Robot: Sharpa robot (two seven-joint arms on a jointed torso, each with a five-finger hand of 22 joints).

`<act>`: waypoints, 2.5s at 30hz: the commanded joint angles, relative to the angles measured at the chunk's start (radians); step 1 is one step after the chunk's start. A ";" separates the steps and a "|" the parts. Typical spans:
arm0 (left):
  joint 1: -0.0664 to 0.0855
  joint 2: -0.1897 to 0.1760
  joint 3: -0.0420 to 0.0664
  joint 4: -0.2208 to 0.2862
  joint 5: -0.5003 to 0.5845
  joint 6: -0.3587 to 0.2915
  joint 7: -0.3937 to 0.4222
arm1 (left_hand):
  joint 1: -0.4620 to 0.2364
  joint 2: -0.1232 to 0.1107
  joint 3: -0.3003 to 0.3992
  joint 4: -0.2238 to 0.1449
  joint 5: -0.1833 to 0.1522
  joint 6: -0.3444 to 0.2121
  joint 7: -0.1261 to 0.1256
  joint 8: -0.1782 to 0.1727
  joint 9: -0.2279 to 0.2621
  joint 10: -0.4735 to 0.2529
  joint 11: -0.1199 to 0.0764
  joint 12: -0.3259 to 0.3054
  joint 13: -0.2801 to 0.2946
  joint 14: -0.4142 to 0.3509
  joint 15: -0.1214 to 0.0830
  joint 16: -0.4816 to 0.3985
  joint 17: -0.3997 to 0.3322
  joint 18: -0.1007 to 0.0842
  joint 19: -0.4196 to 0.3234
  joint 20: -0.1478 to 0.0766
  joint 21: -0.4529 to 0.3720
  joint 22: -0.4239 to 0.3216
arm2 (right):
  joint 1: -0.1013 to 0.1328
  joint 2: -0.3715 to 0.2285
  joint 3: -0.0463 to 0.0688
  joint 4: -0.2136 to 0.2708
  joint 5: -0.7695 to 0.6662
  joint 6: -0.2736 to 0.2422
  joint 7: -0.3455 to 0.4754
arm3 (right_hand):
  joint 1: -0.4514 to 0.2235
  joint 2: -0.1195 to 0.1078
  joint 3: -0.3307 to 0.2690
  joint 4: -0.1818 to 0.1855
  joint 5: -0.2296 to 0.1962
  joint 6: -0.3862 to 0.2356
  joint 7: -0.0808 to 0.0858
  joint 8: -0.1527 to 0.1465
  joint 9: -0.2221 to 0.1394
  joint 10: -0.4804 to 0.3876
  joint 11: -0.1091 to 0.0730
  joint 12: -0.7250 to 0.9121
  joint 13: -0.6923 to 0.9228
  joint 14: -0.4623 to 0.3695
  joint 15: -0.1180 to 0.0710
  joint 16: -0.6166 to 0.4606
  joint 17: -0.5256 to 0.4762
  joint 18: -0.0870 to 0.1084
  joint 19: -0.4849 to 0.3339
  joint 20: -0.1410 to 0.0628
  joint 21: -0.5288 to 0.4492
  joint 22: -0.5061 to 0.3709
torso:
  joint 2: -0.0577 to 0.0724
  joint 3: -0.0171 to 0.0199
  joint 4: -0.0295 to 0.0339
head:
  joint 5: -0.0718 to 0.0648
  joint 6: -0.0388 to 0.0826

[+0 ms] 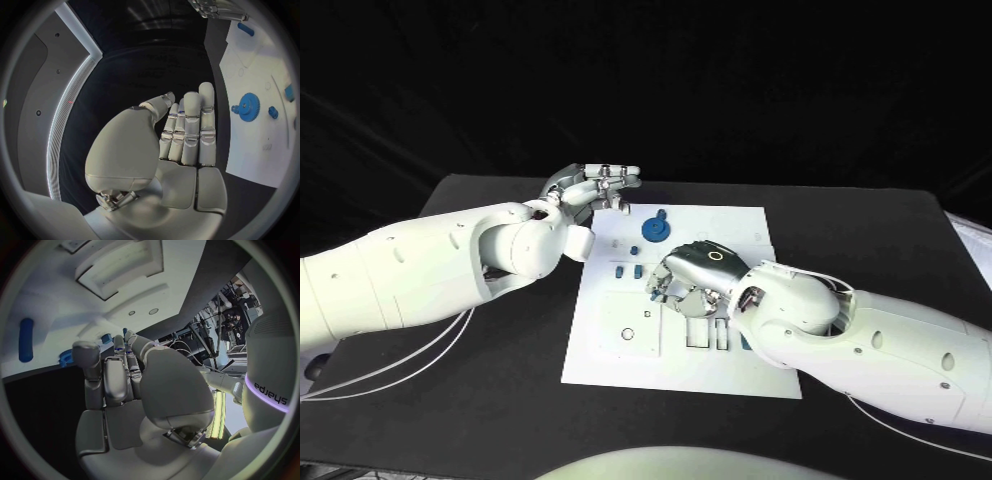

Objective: Assemble the parts on the task board

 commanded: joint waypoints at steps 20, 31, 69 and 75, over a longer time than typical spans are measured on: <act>0.000 0.006 0.000 0.003 -0.005 0.020 0.001 | 0.001 0.010 -0.006 -0.003 0.004 -0.006 0.002 0.002 -0.001 -0.008 0.002 0.002 -0.001 -0.008 0.002 -0.006 -0.001 0.019 -0.004 0.004 -0.005 -0.001 | -0.021 0.033 -0.004 -0.026 -0.011 0.070 0.030 | -0.003 0.013 0.009 -0.003 0.006 -0.002 0.012 0.000 0.000 0.003 0.007 -0.007 0.001 0.047 0.010 0.005 0.000 -0.008 0.005 0.004 0.007 0.002 | -0.001 0.0009 -0.0021 | 0.014 -0.016; 0.000 0.007 0.000 0.003 -0.005 0.021 0.000 | 0.001 0.010 -0.006 -0.003 0.003 -0.007 0.003 0.002 -0.001 -0.010 0.003 0.002 -0.002 -0.008 0.003 -0.006 -0.002 0.019 -0.004 0.004 -0.005 -0.002 | -0.021 0.041 -0.004 -0.031 -0.031 0.103 -0.006 | -0.009 0.011 0.008 -0.003 0.006 -0.002 0.014 -0.001 0.001 0.004 0.010 -0.009 0.001 0.047 0.012 0.007 0.001 -0.008 0.005 0.006 0.008 0.003 | -0.001 0.0012 -0.0019 | 0.015 -0.020; 0.000 0.006 0.000 0.002 -0.008 0.022 -0.006 | 0.000 0.010 -0.007 -0.004 0.003 -0.009 0.003 0.002 -0.001 -0.012 0.003 0.003 -0.002 -0.009 0.003 -0.006 -0.003 0.019 -0.004 0.005 -0.006 -0.002 | -0.021 0.064 -0.009 -0.019 -0.075 0.130 -0.087 | -0.117 -0.084 -0.102 0.023 0.059 -0.101 0.047 -0.021 -0.015 -0.122 0.046 -0.036 -0.002 0.038 0.043 0.005 -0.014 -0.002 -0.018 0.033 -0.012 -0.033 | -0.001 0.0013 -0.0025 | 0.016 -0.028; 0.000 0.006 0.000 0.002 -0.008 0.024 -0.009 | 0.001 0.011 -0.007 -0.005 0.004 -0.010 0.004 0.002 -0.001 -0.014 0.004 0.004 -0.002 -0.009 0.003 -0.006 -0.004 0.019 -0.003 0.005 -0.007 -0.003 | -0.021 0.057 -0.009 -0.016 -0.076 0.019 -0.107 | -0.110 -0.087 -0.194 0.028 0.064 -0.191 0.054 -0.020 -0.034 -0.218 0.058 -0.019 0.002 0.023 0.051 -0.019 -0.050 0.010 -0.052 0.044 -0.056 -0.096 | -0.001 0.0019 -0.0021 | 0.014 -0.026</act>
